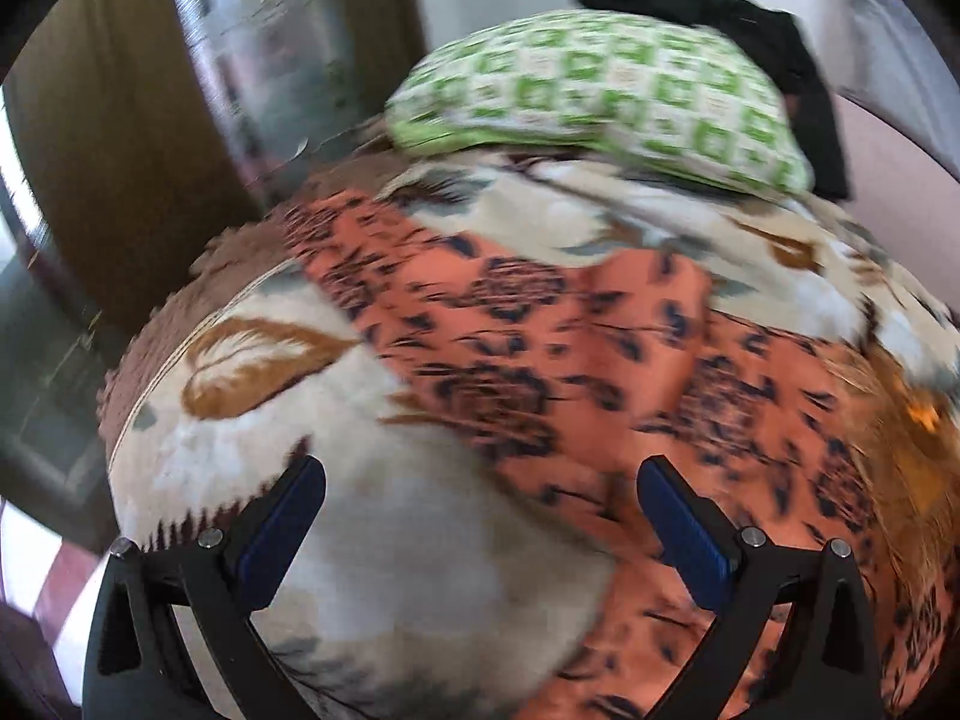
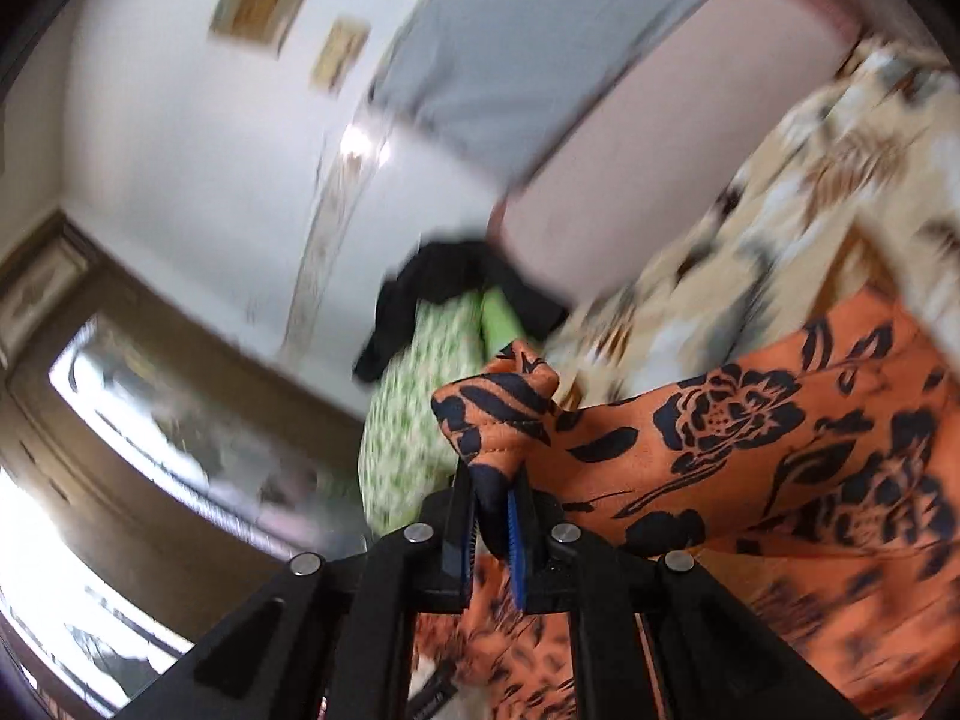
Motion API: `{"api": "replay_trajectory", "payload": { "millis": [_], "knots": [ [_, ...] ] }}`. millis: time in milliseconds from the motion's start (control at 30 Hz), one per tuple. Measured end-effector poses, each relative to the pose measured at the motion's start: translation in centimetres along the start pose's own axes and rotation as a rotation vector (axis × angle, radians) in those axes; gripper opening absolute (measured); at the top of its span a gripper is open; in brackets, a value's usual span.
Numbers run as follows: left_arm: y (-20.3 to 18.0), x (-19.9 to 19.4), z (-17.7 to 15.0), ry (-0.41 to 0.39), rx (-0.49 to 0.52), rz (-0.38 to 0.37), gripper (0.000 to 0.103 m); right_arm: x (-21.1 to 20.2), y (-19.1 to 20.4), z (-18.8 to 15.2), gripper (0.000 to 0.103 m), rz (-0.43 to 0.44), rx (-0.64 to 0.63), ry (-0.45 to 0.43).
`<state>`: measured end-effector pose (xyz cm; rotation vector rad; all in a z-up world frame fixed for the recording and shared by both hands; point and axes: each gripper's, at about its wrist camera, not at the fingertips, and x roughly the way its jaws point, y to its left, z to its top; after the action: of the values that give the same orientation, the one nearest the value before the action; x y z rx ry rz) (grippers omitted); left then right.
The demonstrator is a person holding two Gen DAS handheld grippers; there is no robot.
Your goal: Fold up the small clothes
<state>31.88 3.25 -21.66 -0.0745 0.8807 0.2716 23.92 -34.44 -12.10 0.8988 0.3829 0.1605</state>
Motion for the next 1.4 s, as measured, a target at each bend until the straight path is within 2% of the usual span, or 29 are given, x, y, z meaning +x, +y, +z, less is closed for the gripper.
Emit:
{"api": "replay_trajectory", "payload": {
  "millis": [167,267,333,367,400,533,567,633,733,800,933,1000,1033,1133,1233,1267,1400],
  "knots": [
    [2.8,1.6,0.3,0.031,-0.06,0.027,0.103,9.0,-0.4,-7.4,0.01,-0.003,0.047,0.154],
    [3.7,2.5,0.5,0.048,-0.084,0.033,0.103,12.8,-0.6,-11.8,0.013,-0.028,0.108,0.27],
    [4.0,2.7,0.6,0.057,-0.096,0.037,0.103,14.7,-1.2,-14.0,0.033,-0.059,0.128,0.353],
    [4.2,2.9,0.7,0.062,-0.103,0.038,0.103,15.4,-1.4,-14.8,0.067,-0.066,0.129,0.395],
    [4.2,2.9,0.7,0.064,-0.106,0.041,0.103,15.8,-1.5,-15.5,0.083,-0.058,0.134,0.428],
    [4.7,2.9,0.6,0.069,-0.123,0.044,0.103,14.8,-0.7,-15.7,0.083,0.04,0.078,0.454],
    [4.7,2.8,0.6,0.07,-0.129,0.039,0.103,13.7,-0.1,-15.1,0.083,0.061,0.037,0.434],
    [4.8,2.7,0.5,0.072,-0.145,-0.001,0.103,11.6,0.6,-13.8,0.083,0.044,-0.042,0.366],
    [3.7,2.2,0.4,0.072,-0.133,-0.092,0.103,6.7,-0.2,-11.2,0.079,-0.096,-0.174,0.258],
    [2.5,1.8,0.2,0.064,-0.101,-0.144,0.103,4.6,-1.4,-9.8,0.063,-0.172,-0.209,0.213],
    [-1.5,1.2,-0.3,0.034,0.02,-0.238,0.102,1.4,-4.4,-6.6,0.051,-0.35,-0.258,0.157],
    [-3.2,1.5,-0.5,0.036,0.066,-0.252,0.089,0.4,-6.4,-5.3,0.048,-0.435,-0.262,0.152],
    [-4.6,2.2,-0.7,0.048,0.1,-0.242,0.079,0.1,-7.5,-4.7,0.047,-0.464,-0.255,0.154],
    [-6.8,3.9,-1.2,0.088,0.15,-0.206,0.024,0.0,-10.1,-3.8,0.047,-0.527,-0.212,0.178],
    [-7.3,4.0,-1.3,0.061,0.157,-0.198,0.02,0.9,-12.4,-4.1,0.047,-0.6,-0.185,0.242],
    [-7.1,4.0,-1.3,0.048,0.155,-0.239,0.015,1.4,-13.1,-4.3,0.047,-0.619,-0.182,0.27],
    [-5.6,4.0,-0.7,0.039,0.089,-0.279,0.009,2.8,-11.7,-4.7,0.047,-0.697,-0.306,0.311]
  ]
}}
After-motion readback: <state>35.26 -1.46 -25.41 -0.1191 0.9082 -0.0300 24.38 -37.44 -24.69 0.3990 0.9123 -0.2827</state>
